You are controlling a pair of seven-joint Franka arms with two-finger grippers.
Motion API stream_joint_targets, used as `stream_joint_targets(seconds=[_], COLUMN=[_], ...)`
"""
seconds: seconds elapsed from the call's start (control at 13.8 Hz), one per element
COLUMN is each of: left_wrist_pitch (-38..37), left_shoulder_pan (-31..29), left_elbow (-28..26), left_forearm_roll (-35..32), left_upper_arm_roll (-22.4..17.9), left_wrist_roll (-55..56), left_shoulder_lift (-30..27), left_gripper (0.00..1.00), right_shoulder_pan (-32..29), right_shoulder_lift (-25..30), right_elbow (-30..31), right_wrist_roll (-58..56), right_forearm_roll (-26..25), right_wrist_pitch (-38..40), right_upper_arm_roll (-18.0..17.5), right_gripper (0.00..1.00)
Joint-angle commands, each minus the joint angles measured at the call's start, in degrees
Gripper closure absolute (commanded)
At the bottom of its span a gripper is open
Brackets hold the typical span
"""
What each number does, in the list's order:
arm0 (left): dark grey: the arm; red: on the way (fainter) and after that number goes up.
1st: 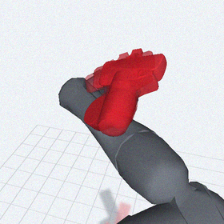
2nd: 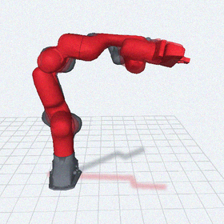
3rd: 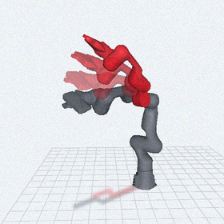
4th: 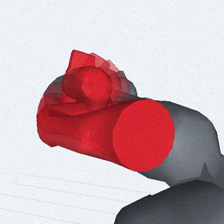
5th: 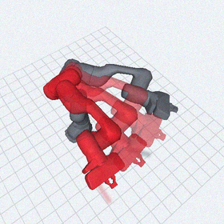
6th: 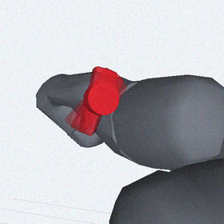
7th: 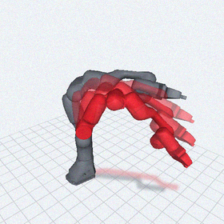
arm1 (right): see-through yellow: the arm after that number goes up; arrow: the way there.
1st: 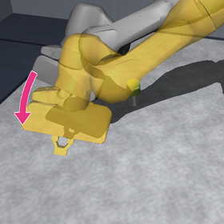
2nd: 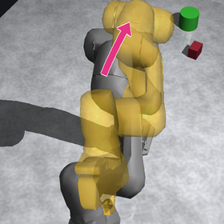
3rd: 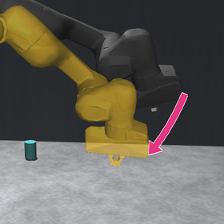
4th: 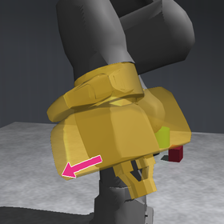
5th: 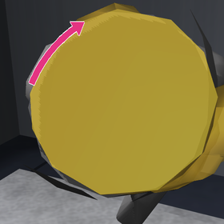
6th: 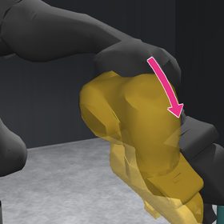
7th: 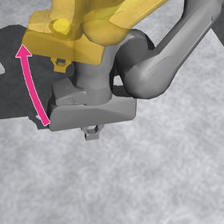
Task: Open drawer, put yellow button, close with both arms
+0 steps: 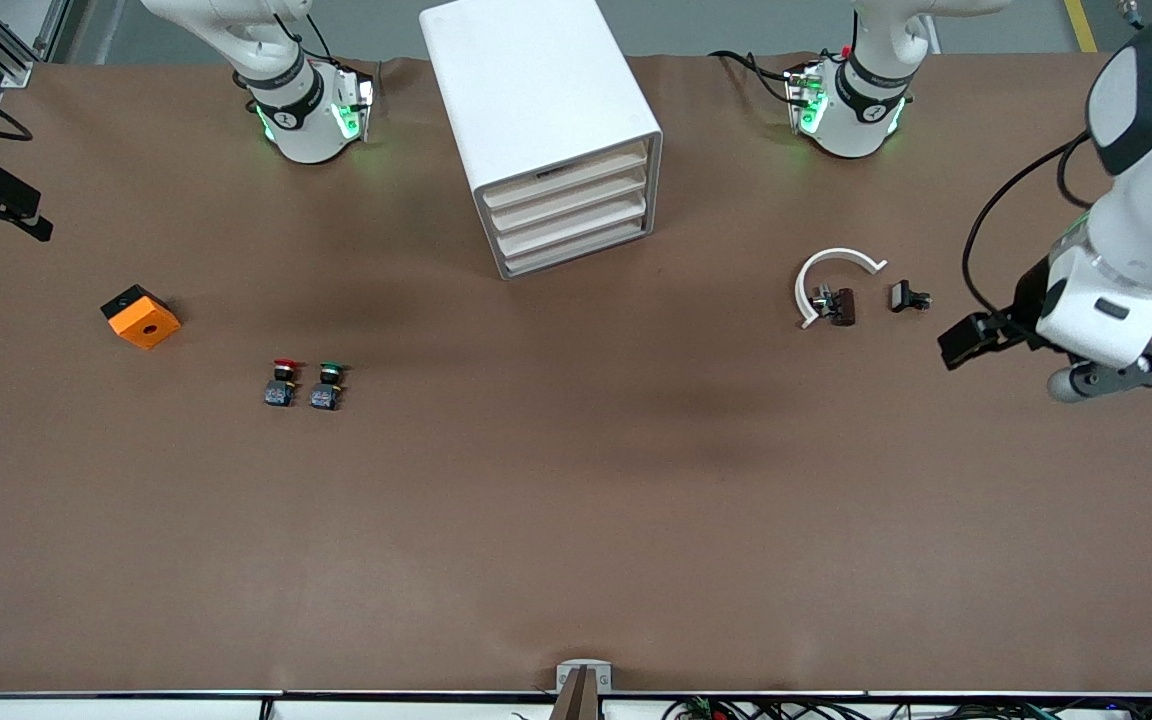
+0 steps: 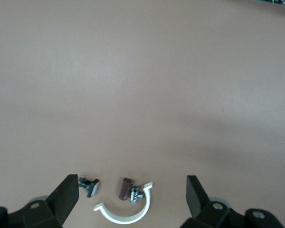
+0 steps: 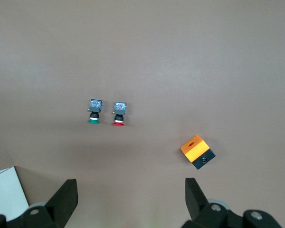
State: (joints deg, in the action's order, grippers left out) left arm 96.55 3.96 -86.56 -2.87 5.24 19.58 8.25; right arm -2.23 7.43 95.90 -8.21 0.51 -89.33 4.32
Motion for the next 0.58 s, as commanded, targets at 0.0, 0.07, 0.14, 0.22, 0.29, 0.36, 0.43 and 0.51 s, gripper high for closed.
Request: stream_joint_targets(seconds=[0.0, 0.07, 0.14, 0.22, 0.29, 0.36, 0.43, 0.51], left_wrist_pitch=[0.2, -0.7, -2.1, -3.3, -4.3, -5.3, -6.2, -6.7], left_shoulder_pan=[-4.0, -4.7, -4.8, -4.8, -4.8, -4.8, -4.8, -4.8], left_elbow=[-10.4, -13.7, -16.1, -17.3, -18.1, -18.5, -18.6, -18.2], left_forearm_roll=[2.3, 2.3, 2.3, 2.4, 2.5, 2.6, 2.6, 2.7], left_upper_arm_roll=[0.6, 0.6, 0.6, 0.6, 0.5, 0.5, 0.6, 0.5], left_wrist_roll=[-9.8, -12.7, -13.6, -13.7, -13.9, -13.9, -13.9, -13.9], left_shoulder_lift=[-10.8, -14.5, -17.5, -19.8, -21.6, -23.2, -24.1, -24.3], left_gripper=[0.00, 0.00, 0.00, 0.00, 0.00, 0.00, 0.00, 0.00], right_shoulder_pan=[-1.0, -1.0, -1.0, -1.0, -1.0, -1.0, -1.0, -1.0], right_shoulder_lift=[1.9, 2.0, 2.1, 2.1, 2.1, 2.1, 2.1, 2.1], right_elbow=[1.8, 1.8, 1.8, 1.9, 1.9, 1.9, 1.9, 1.9], right_wrist_roll=[0.6, 0.5, 0.5, 0.5, 0.5, 0.6, 1.8, 3.9], right_forearm_roll=[1.2, 1.2, 1.2, 1.2, 1.2, 1.2, 1.2, 1.1], right_wrist_pitch=[-0.2, -0.2, -0.2, -0.3, -0.2, -0.1, 0.0, 0.0], right_upper_arm_roll=[-0.5, -0.5, -0.5, -0.5, -0.5, -0.5, -0.5, -0.6], right_gripper=[0.00, 0.00, 0.00, 0.00, 0.00, 0.00, 0.00, 0.00])
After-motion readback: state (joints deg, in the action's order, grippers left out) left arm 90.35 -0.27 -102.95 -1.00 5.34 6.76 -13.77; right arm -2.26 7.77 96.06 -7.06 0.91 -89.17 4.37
